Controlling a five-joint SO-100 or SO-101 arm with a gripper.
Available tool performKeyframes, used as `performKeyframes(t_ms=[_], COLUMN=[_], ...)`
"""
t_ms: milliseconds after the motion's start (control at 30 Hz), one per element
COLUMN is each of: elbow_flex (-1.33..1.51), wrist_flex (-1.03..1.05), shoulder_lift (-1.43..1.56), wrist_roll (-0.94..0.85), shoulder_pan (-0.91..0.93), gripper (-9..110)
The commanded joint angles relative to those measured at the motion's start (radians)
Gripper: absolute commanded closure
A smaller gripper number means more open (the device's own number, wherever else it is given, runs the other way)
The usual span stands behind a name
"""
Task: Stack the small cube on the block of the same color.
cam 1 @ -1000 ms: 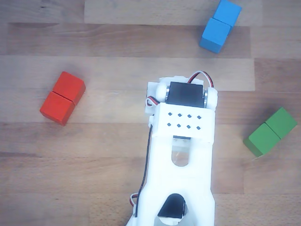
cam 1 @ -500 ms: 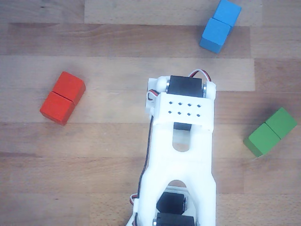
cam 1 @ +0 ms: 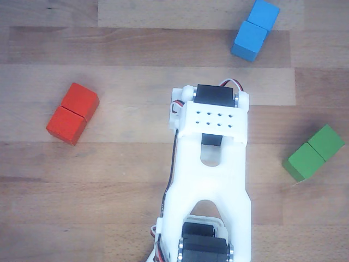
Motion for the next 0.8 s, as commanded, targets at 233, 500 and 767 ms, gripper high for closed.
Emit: performKeyframes(t_ms=[233, 500, 767], elbow_flex=[-0.038, -0.216, -0.588], wrist_flex=[0.002, 0.117, 0.281], shoulder_lift=[0.038, 0.161, 0.156], wrist_roll=[-0.005, -0.107, -0.233], shoulder_pan=[0.003, 0.003, 0.015], gripper=[94, 92, 92])
